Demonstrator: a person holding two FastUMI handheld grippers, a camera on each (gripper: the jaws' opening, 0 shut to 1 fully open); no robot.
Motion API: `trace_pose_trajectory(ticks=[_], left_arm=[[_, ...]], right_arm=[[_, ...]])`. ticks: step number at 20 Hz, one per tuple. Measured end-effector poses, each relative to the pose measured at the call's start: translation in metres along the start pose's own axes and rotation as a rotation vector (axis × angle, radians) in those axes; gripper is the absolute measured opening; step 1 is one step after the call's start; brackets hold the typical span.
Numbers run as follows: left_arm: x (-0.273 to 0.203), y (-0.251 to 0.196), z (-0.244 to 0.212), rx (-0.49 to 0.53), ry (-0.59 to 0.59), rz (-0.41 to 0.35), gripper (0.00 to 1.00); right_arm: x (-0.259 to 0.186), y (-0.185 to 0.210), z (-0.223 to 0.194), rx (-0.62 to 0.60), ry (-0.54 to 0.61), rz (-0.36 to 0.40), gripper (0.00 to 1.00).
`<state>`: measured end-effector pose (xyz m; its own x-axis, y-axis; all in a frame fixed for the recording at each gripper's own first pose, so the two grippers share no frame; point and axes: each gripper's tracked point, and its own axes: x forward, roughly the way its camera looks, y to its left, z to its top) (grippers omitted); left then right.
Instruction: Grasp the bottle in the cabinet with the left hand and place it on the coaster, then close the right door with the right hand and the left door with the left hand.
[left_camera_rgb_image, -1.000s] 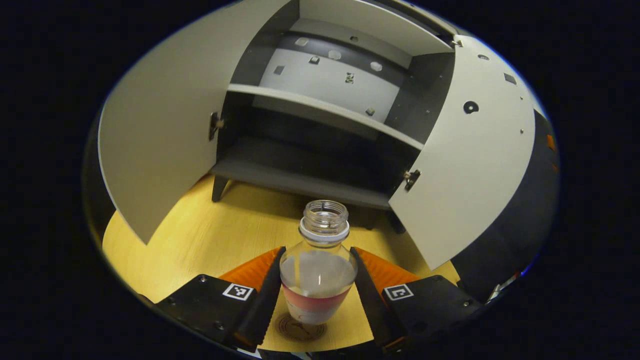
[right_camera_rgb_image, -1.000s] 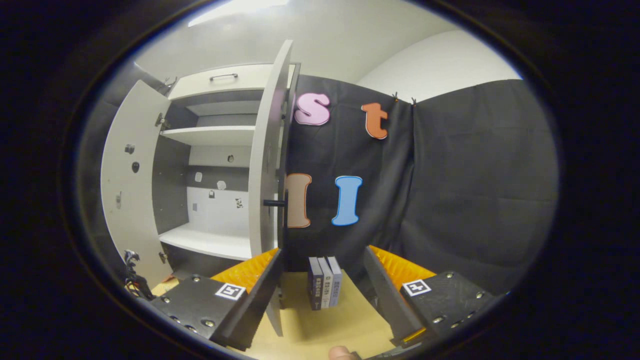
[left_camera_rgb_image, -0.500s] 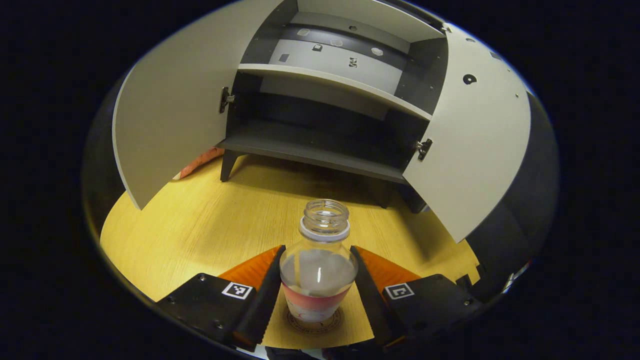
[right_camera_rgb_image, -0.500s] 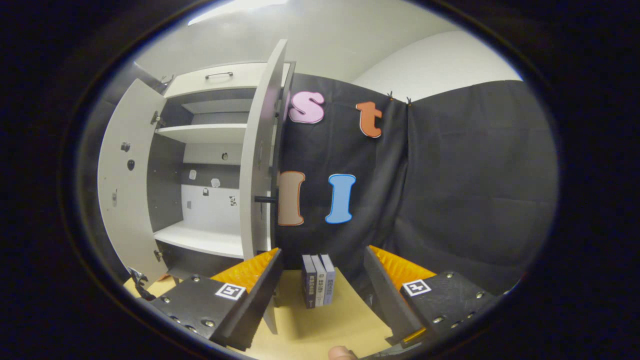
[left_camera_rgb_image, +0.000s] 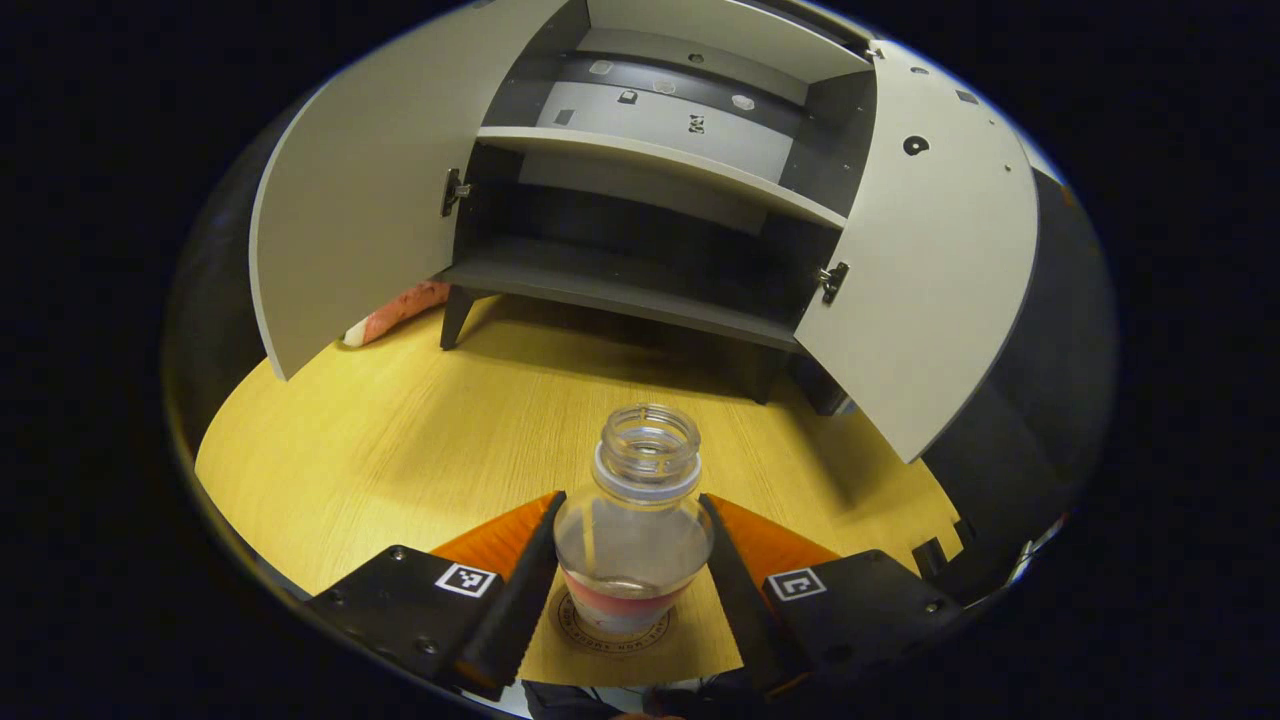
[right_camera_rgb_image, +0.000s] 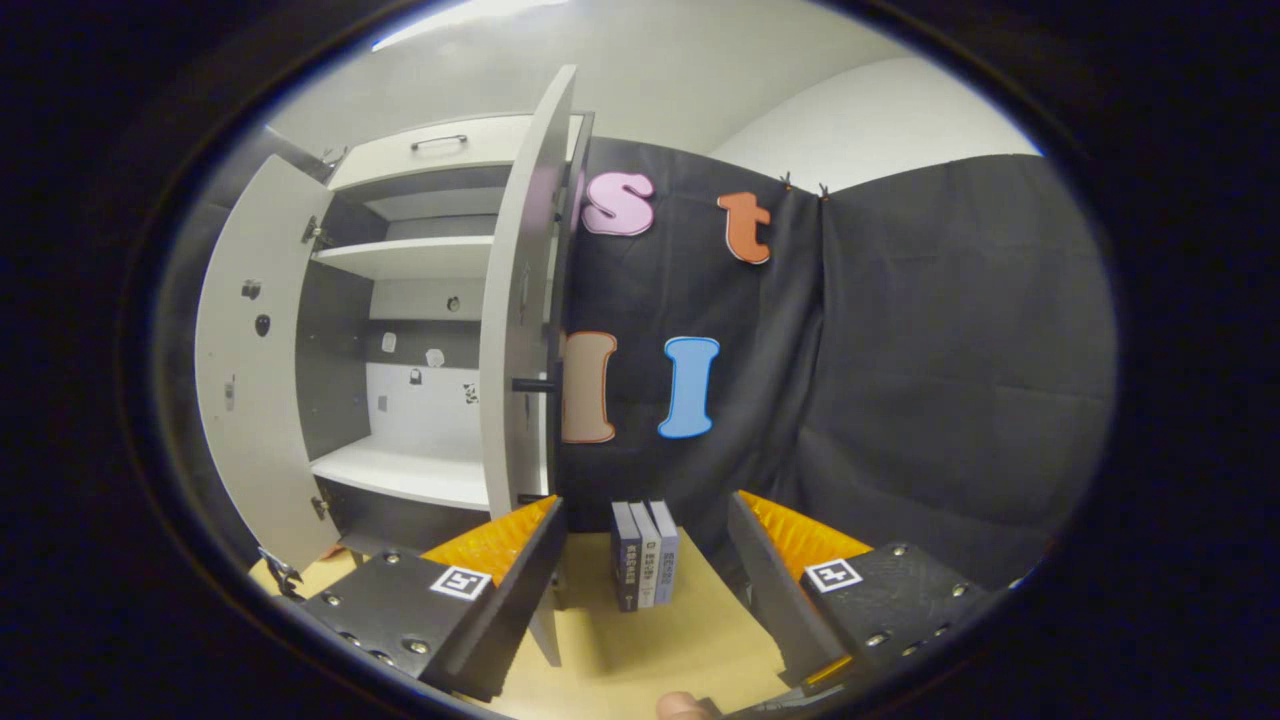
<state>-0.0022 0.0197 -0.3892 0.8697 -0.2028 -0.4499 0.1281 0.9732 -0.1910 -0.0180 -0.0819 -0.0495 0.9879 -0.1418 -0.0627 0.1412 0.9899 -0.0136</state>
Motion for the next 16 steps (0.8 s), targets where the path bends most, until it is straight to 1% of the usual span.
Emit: trace_pose_trajectory(ticks=[4, 8, 13, 16], left_arm=[[-0.006, -0.007, -0.004, 0.027, 0.011, 0.003, 0.84], [-0.013, -0.013, 0.005, 0.059, -0.001, -0.003, 0.84], [-0.024, -0.020, 0.027, 0.114, -0.026, 0.010, 0.84], [-0.039, -0.036, 0.052, 0.146, -0.077, -0.023, 0.84]], right_arm=[[0.005, 0.010, -0.002, 0.002, 0.003, 0.027, 0.99], [0.008, 0.013, -0.007, 0.013, 0.012, 0.039, 0.98], [0.008, 0.011, -0.010, 0.035, 0.017, 0.042, 0.98], [0.007, 0.010, -0.015, 0.043, 0.021, 0.041, 0.98]])
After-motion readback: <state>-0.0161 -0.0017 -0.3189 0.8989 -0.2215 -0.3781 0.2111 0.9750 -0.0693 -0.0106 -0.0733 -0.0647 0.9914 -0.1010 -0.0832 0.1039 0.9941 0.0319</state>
